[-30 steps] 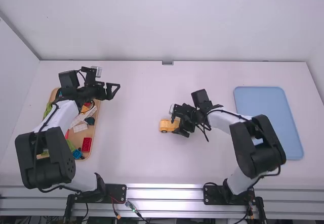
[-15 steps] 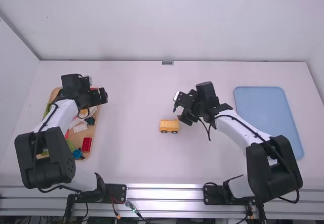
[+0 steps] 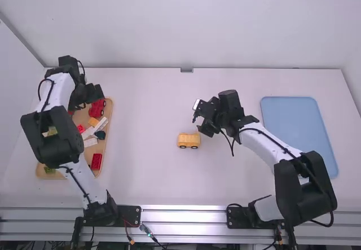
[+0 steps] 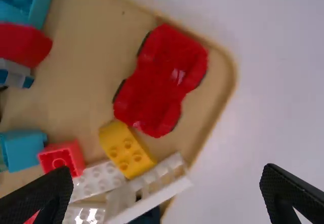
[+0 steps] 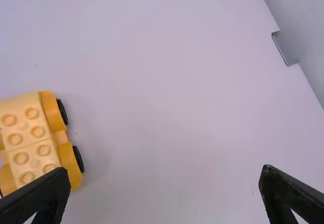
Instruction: Assemble lego blocks to make yellow taxi
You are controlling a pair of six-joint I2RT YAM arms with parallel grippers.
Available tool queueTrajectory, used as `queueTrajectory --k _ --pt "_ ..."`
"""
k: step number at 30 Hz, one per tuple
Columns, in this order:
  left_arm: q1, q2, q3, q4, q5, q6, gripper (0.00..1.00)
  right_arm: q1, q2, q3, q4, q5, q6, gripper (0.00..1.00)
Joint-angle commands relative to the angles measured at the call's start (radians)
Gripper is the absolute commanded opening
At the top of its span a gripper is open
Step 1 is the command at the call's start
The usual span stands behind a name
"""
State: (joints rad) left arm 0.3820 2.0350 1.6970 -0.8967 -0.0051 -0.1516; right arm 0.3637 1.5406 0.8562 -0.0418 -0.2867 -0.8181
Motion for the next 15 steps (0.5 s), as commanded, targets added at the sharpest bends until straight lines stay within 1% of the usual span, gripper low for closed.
queueTrajectory --k 1,6,8,9,10,11,12,13,14,15 --pt "0.022 0.043 0.024 -0.019 -0.003 -0.035 0.99 0.002 -0.011 0.014 0.005 0.000 0.007 0.99" --pt "0.031 0.045 -0.037 0.018 0.004 -0.050 0.99 -0.010 -0.011 0.014 0.019 0.000 0.011 0.99" --pt "0.027 0.045 -0.066 0.042 -0.019 -0.134 1.00 -0.011 -0.011 0.014 0.027 -0.002 0.011 0.99" --pt "0.028 0.045 -0.082 0.048 -0.033 -0.185 0.89 -0.011 -0.011 0.014 0.031 -0.004 0.011 0.99" --pt "0.028 0.045 -0.084 0.049 -0.035 -0.190 0.88 -0.011 -0.011 0.014 0.032 -0.004 0.012 0.99" --pt "0.028 0.045 -0.096 0.051 -0.041 -0.212 0.82 -0.011 -0.011 0.014 0.037 -0.003 0.029 0.99" --pt "0.031 0.045 -0.105 0.059 -0.039 -0.211 0.81 -0.010 -0.011 0.014 0.040 0.000 0.038 0.99" --pt "0.032 0.045 -0.117 0.071 -0.037 -0.211 0.77 -0.010 -0.011 0.014 0.038 -0.001 0.036 0.99" --pt "0.029 0.045 -0.135 0.093 -0.038 -0.211 0.70 -0.011 -0.011 0.014 0.037 -0.001 0.037 0.99" --pt "0.027 0.045 -0.138 0.096 -0.038 -0.212 0.69 -0.011 -0.011 0.014 0.036 -0.001 0.037 0.99"
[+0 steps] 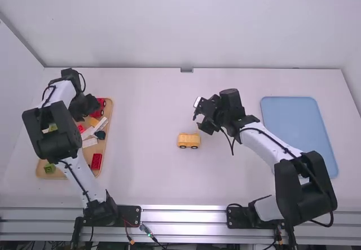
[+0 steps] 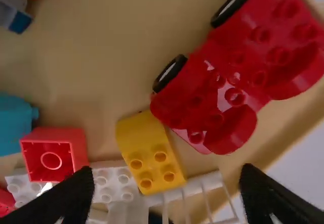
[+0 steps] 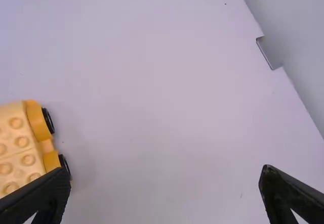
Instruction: Assemble lego blocks to make yellow taxi
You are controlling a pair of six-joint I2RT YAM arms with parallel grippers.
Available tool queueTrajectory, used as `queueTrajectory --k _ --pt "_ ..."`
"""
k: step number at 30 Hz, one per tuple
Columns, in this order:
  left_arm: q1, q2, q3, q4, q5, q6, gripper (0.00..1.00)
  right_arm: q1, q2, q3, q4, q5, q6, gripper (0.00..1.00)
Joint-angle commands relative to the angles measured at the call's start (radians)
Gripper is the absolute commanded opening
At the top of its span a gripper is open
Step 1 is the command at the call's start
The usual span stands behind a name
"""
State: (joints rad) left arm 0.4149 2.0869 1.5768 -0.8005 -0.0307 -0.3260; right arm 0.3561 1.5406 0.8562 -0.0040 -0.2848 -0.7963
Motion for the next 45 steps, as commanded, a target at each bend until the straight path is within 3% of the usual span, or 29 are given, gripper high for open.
queueTrajectory --k 1,4,5,7,9,20,24,35,41,45 --pt "-0.006 -0.007 -0.029 0.010 -0.013 -0.047 0.68 -0.003 -0.011 0.014 -0.003 -0.002 0.015 0.99" --pt "-0.002 -0.007 -0.044 0.013 -0.012 -0.052 0.64 -0.003 -0.011 0.014 -0.003 -0.003 0.015 0.99" --pt "0.000 -0.007 -0.050 0.017 -0.012 -0.055 0.58 -0.003 -0.011 0.014 -0.001 -0.003 0.015 0.99" --pt "-0.005 -0.007 -0.055 0.017 -0.016 -0.079 0.57 -0.003 -0.011 0.014 -0.002 -0.003 0.014 0.99" --pt "-0.006 -0.007 -0.069 0.024 -0.013 -0.082 0.49 -0.003 -0.011 0.014 -0.003 -0.002 0.015 0.99" --pt "-0.002 -0.007 -0.114 0.062 -0.015 -0.097 0.50 -0.003 -0.011 0.014 -0.002 -0.002 0.014 0.99" --pt "-0.007 -0.007 -0.145 0.107 -0.015 -0.097 0.39 -0.003 -0.011 0.014 -0.003 -0.002 0.015 0.99" --pt "-0.009 -0.007 -0.209 0.200 -0.014 -0.114 0.41 -0.003 -0.011 0.014 -0.003 -0.003 0.015 0.99" --pt "-0.008 -0.007 -0.197 0.205 -0.014 -0.094 0.18 -0.003 -0.011 0.014 -0.003 -0.003 0.015 0.99" --pt "-0.002 -0.010 -0.136 0.145 -0.016 -0.066 0.18 -0.003 -0.011 0.014 -0.008 -0.002 0.015 0.99"
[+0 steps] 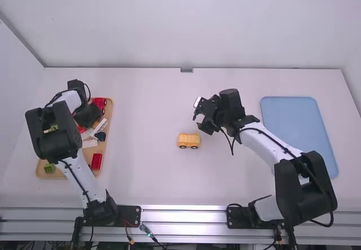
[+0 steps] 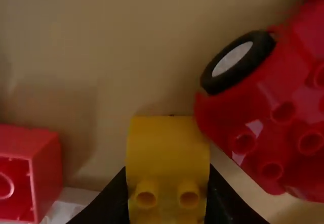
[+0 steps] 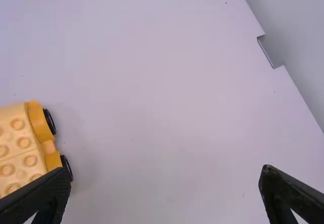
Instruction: Assemble lego blocks to make yellow taxi
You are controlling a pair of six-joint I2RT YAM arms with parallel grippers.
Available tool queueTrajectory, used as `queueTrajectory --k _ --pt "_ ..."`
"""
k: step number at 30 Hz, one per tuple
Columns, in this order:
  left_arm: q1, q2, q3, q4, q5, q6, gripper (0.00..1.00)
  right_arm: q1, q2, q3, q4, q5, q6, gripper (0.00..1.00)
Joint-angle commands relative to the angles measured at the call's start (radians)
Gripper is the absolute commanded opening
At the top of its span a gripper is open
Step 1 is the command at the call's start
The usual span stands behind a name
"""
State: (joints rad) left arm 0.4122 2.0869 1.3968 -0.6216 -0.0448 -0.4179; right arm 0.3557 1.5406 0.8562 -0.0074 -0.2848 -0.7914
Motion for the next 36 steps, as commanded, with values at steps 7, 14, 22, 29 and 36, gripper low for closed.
queueTrajectory --k 7,14,22,29,36 --pt "-0.006 -0.016 0.210 -0.216 0.002 0.101 0.07 -0.003 -0.011 0.014 -0.003 -0.002 0.010 0.99" --pt "-0.030 -0.051 0.308 -0.351 0.002 0.171 0.02 -0.003 -0.011 0.014 -0.008 -0.005 0.010 0.99" --pt "-0.147 -0.101 0.261 -0.327 0.011 0.331 0.02 -0.002 -0.011 0.014 -0.009 -0.003 0.010 0.99" --pt "-0.273 -0.280 0.050 -0.183 0.223 0.614 0.02 -0.003 -0.011 0.014 -0.034 -0.002 0.010 0.99" --pt "-0.414 -0.411 -0.180 -0.115 0.270 1.109 0.02 -0.003 -0.011 0.014 -0.030 -0.003 0.009 0.99"
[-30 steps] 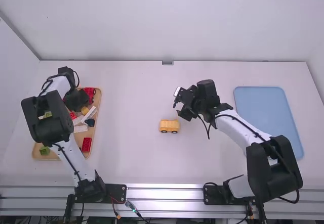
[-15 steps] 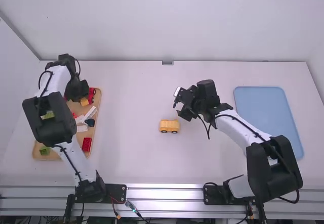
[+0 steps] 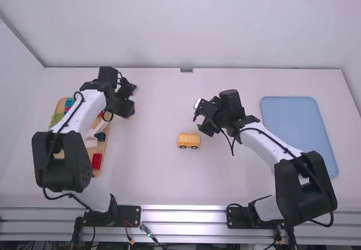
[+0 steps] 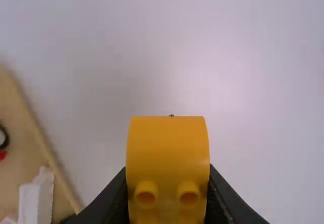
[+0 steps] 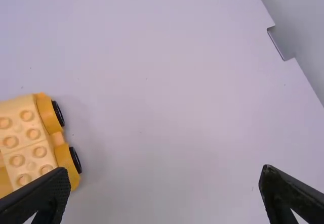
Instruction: Assemble lego blocks to make yellow taxi
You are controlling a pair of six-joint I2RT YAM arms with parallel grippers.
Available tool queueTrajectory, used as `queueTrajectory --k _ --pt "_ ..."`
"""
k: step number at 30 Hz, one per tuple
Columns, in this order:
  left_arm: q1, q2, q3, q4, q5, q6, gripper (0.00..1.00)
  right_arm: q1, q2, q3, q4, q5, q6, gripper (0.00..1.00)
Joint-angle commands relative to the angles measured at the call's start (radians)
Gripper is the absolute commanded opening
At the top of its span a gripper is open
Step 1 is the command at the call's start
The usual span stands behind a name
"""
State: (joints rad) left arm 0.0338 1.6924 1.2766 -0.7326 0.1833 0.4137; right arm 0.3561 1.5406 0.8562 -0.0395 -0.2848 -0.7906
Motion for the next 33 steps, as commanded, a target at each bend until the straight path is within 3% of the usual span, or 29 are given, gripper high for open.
queueTrajectory --k 1,4,9,19,33 --pt "-0.054 -0.017 -0.082 -0.006 0.042 0.352 0.02 -0.004 -0.011 0.014 0.002 -0.002 0.009 0.99" --pt "-0.123 -0.017 -0.158 -0.006 0.062 0.666 0.02 -0.004 -0.011 0.014 0.002 -0.003 0.009 0.99" --pt "-0.213 -0.017 -0.222 0.035 0.097 0.859 0.02 -0.004 -0.011 0.014 -0.006 -0.005 0.009 0.99" --pt "-0.309 0.074 -0.245 0.171 0.114 0.866 0.01 -0.004 -0.011 0.014 -0.046 -0.002 0.009 0.99" --pt "-0.337 0.203 -0.204 0.204 0.101 0.772 0.02 -0.004 -0.011 0.014 -0.048 0.024 0.009 0.99"
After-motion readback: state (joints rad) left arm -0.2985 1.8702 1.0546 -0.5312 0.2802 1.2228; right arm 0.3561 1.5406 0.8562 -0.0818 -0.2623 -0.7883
